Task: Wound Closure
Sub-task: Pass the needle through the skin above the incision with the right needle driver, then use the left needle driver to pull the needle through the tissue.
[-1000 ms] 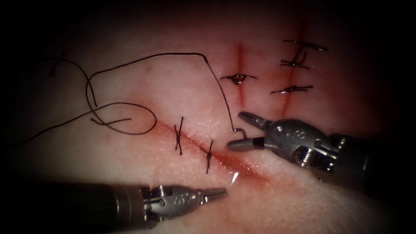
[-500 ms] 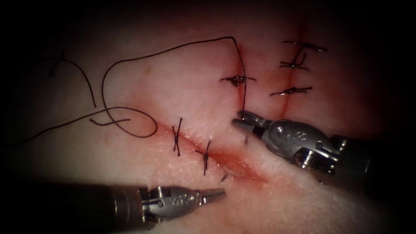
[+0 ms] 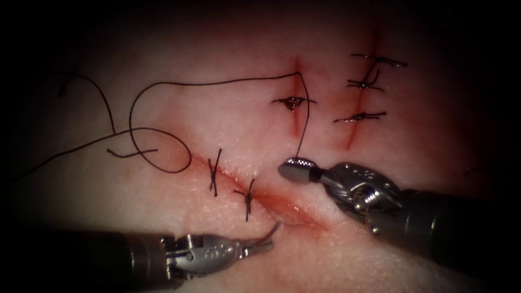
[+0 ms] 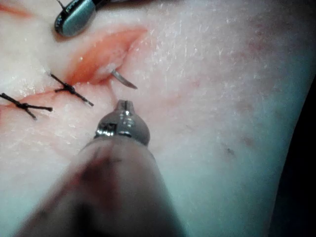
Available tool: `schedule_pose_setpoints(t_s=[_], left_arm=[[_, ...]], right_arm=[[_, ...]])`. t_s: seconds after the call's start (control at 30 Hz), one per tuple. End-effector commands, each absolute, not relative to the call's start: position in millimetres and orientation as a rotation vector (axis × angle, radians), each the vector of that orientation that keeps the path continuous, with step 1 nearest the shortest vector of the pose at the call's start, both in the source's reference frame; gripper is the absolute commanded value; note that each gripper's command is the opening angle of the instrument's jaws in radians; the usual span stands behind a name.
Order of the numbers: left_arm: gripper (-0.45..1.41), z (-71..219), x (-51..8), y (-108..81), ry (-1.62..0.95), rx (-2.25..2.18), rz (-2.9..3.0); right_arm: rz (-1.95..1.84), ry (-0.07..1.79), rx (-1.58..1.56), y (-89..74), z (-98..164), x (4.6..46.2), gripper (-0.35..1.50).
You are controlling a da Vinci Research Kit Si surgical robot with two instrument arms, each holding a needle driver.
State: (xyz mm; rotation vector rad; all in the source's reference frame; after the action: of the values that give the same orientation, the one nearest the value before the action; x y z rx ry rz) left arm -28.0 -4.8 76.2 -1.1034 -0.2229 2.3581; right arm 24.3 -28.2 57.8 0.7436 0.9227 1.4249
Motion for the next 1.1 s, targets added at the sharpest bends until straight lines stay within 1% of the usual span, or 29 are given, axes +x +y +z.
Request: schedule_pose_setpoints(t_s=[0.03,0.2,0.23,0.27,0.3,0.33,0.37,0.43,0.47,0.6,0.63,0.77,0.8,1.03,1.1], left_arm=[[-0.4,76.6,-28.3,-5.2,-0.226,-1.099,2.358],[-0.37,76.2,-27.8,-4.5,-0.236,-1.092,2.359],[-0.32,76.2,-27.8,-4.4,-0.23,-1.094,2.355],[-0.28,76.2,-27.8,-4.4,-0.237,-1.115,2.347],[-0.21,76.2,-27.7,-4.3,-0.235,-1.141,2.334],[-0.16,76.2,-27.7,-4.2,-0.228,-1.172,2.317],[-0.1,76.2,-27.7,-4.1,-0.22,-1.212,2.296],[0.12,76.2,-27.6,-3.6,-0.248,-1.269,2.269],[0.27,76.3,-27.5,-3.3,-0.267,-1.296,2.263],[0.52,76.6,-26.8,-2.2,-0.241,-1.383,2.334],[0.57,76.8,-26.5,-1.6,-0.227,-1.413,2.374],[0.61,77.2,-26.1,-0.4,-0.159,-1.503,2.506],[0.57,77.4,-26.1,0.1,-0.142,-1.547,2.545],[0.57,77.4,-26.9,0.6,-0.062,-1.899,2.696],[0.61,77.1,-27.4,0.4,-0.019,-2.024,2.707]], right_arm=[[1.422,0.922,0.775,-28.9,57.9,25.5,-0.35],[1.392,0.938,0.822,-29.6,57.2,25.5,-0.35],[1.392,0.974,0.82,-29.3,57.1,25.4,0.46],[1.387,1.016,0.829,-29.0,57.0,25.1,0.62],[1.385,1.048,0.837,-28.7,56.9,24.8,0.89],[1.389,1.073,0.84,-28.3,56.8,24.5,1.08],[1.392,1.071,0.846,-27.7,56.7,23.9,1.21],[1.346,1.083,0.826,-26.6,56.6,22.7,1.26],[1.321,1.095,0.816,-25.9,56.6,21.8,1.26],[1.253,1.153,0.835,-23.5,56.8,18.9,1.33],[1.224,1.164,0.837,-22.5,57.0,17.3,1.38],[1.171,1.173,0.86,-21.6,57.3,15.1,1.34],[1.157,1.175,0.862,-21.5,57.6,14.4,1.33],[1.149,1.177,0.837,-22.3,59.1,13.6,1.33],[1.145,1.179,0.832,-22.5,59.7,13.6,1.33]])
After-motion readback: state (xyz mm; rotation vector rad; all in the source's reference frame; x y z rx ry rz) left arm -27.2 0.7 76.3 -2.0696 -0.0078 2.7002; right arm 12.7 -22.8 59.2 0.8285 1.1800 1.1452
